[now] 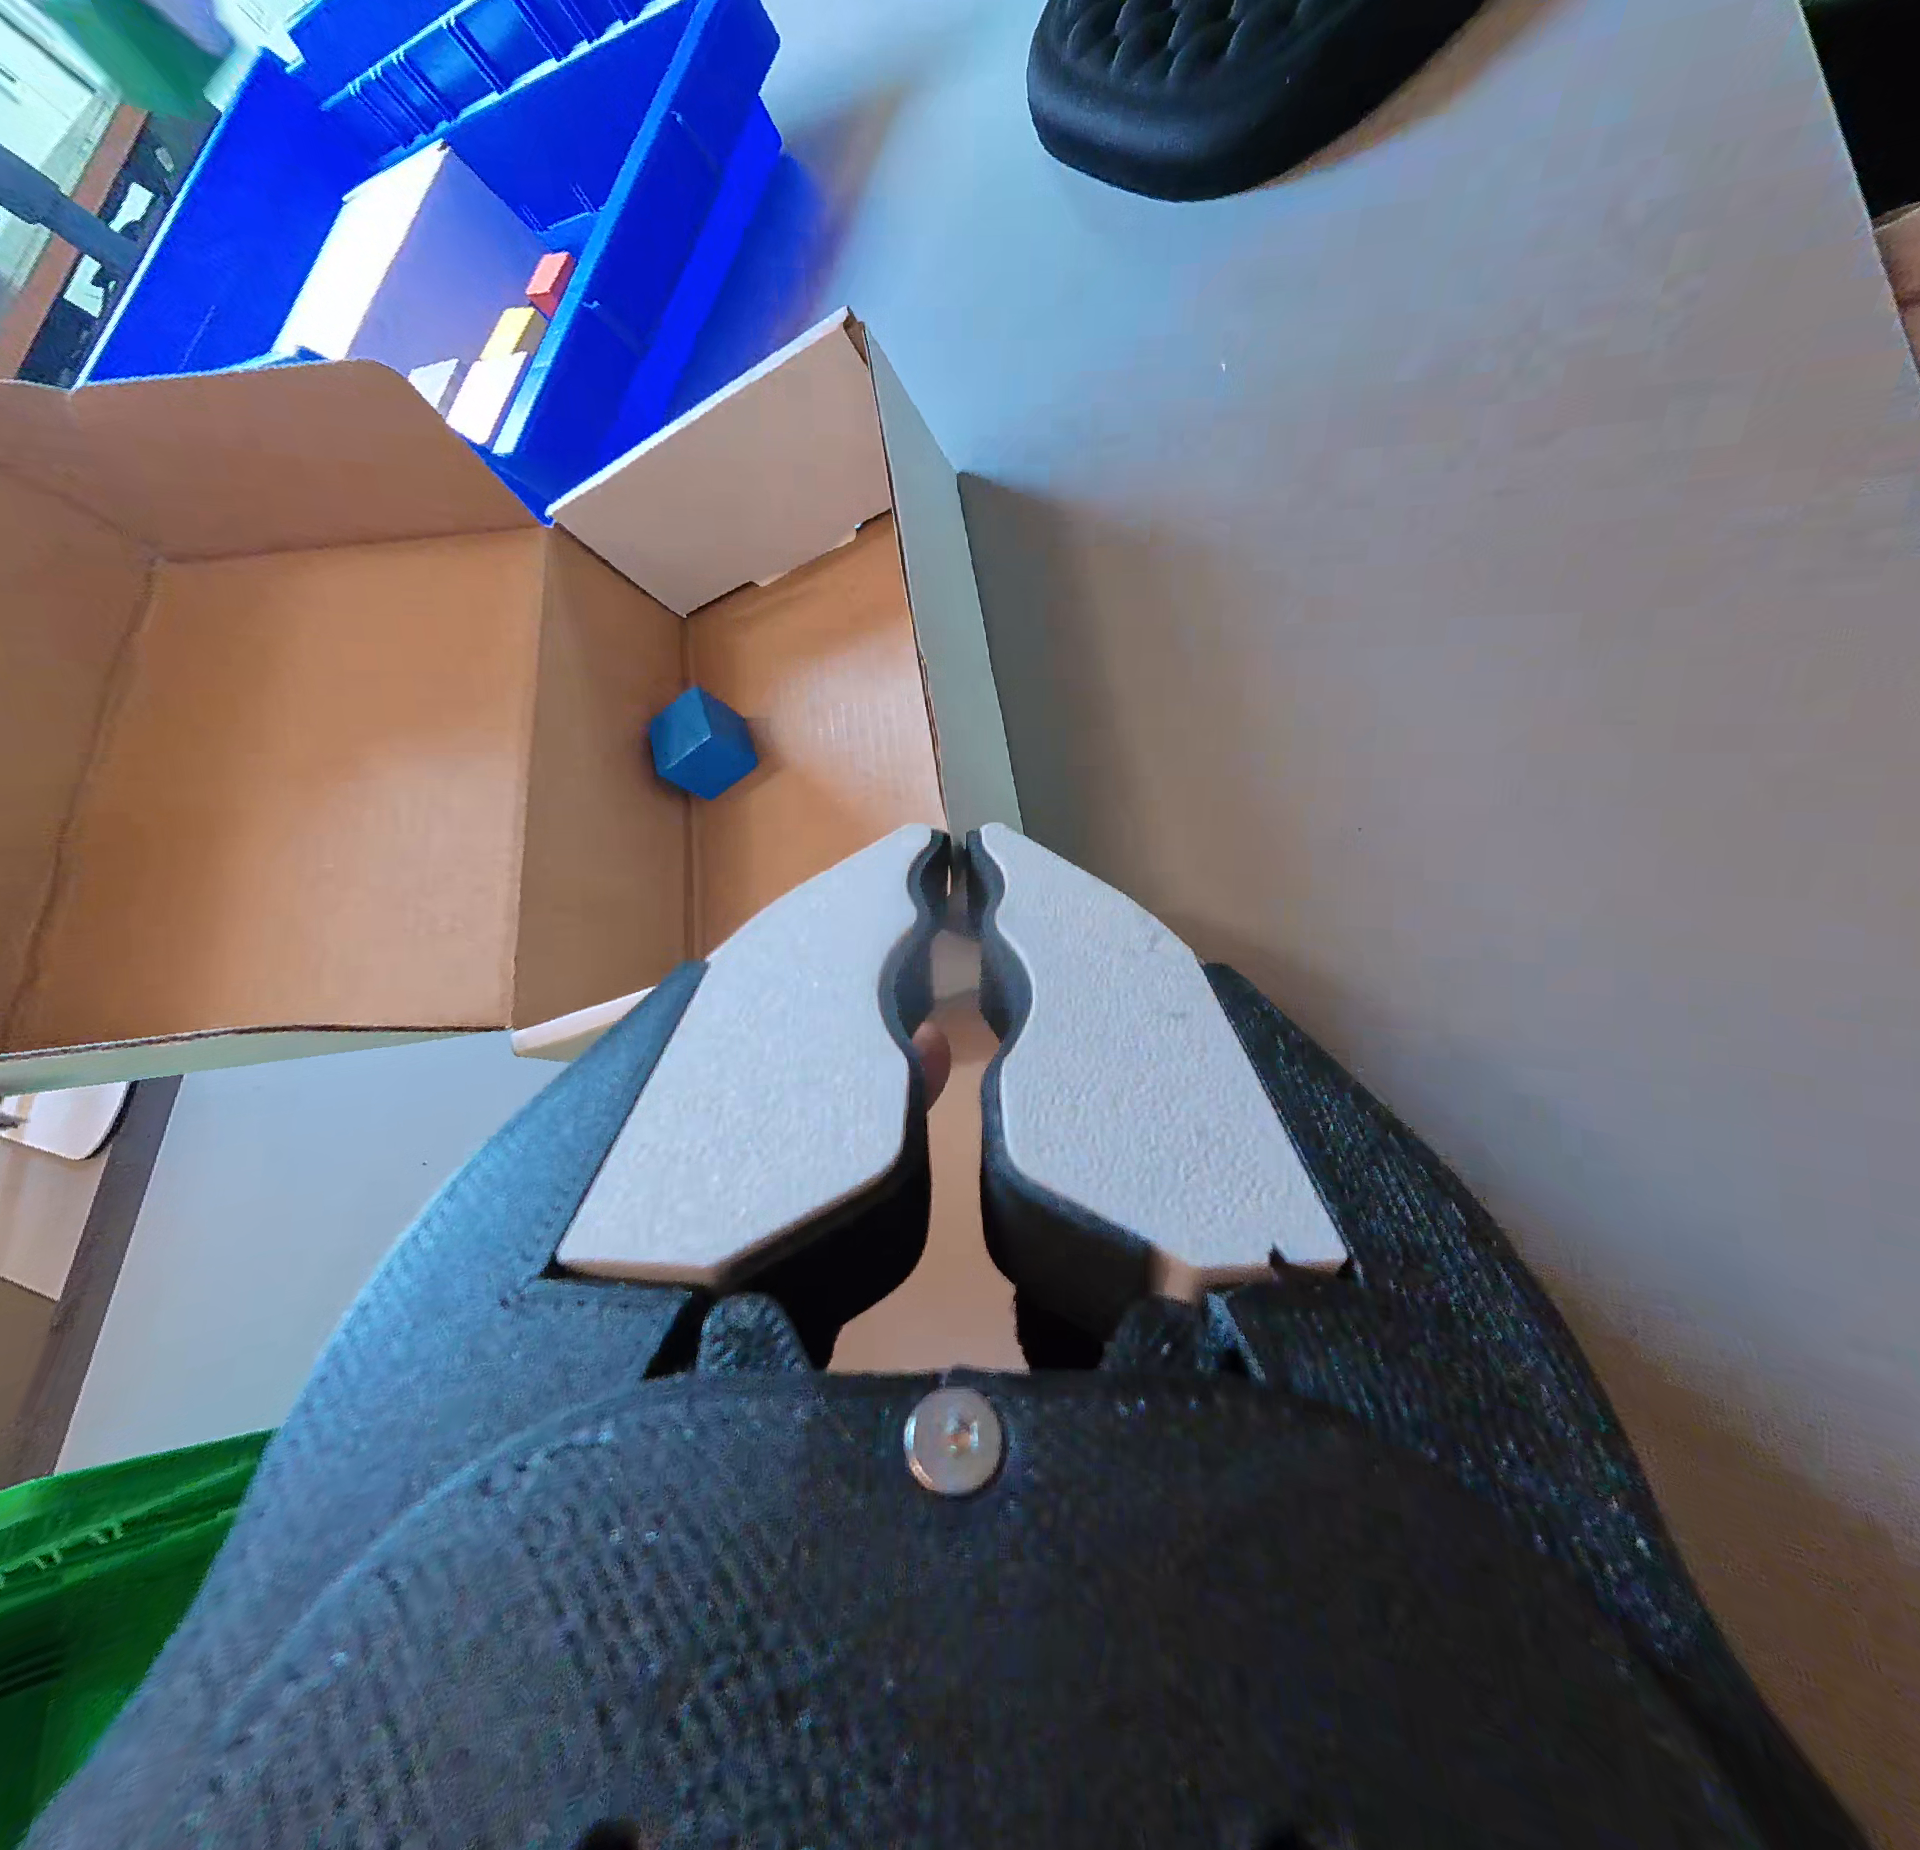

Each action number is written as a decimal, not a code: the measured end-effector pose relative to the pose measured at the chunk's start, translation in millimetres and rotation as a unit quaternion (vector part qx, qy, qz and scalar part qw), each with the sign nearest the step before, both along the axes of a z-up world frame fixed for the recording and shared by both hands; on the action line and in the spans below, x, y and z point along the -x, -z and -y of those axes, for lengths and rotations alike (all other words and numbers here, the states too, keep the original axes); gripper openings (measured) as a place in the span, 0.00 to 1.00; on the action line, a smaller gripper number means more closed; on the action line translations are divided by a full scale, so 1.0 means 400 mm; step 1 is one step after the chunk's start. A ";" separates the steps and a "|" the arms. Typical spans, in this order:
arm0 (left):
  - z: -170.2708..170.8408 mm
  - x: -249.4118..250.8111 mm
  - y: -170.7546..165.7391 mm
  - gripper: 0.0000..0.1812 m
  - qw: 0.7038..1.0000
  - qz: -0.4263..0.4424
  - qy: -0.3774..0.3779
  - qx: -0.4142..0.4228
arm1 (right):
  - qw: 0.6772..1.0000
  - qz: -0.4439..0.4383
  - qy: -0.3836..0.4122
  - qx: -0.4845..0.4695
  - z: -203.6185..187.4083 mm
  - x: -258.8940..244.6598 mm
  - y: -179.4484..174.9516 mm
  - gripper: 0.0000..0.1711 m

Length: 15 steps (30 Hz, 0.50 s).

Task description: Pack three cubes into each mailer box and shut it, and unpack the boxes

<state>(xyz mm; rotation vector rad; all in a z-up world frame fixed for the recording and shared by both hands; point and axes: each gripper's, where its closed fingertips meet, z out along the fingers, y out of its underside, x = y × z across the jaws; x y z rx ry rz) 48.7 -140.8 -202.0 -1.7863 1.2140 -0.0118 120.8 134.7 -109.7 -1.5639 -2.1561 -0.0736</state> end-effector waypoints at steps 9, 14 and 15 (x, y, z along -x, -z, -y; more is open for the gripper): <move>-0.001 0.000 0.000 0.01 1.000 0.009 0.001 0.003 | 0.992 0.067 0.077 0.079 -0.089 -0.095 0.286 0.17; -0.001 0.002 0.000 0.02 1.000 0.005 0.001 0.001 | 0.993 0.070 0.053 0.083 -0.078 -0.059 0.306 0.17; 0.000 0.002 0.000 0.02 1.000 0.004 0.001 0.000 | 0.992 0.080 0.053 0.078 -0.081 -0.061 0.309 0.17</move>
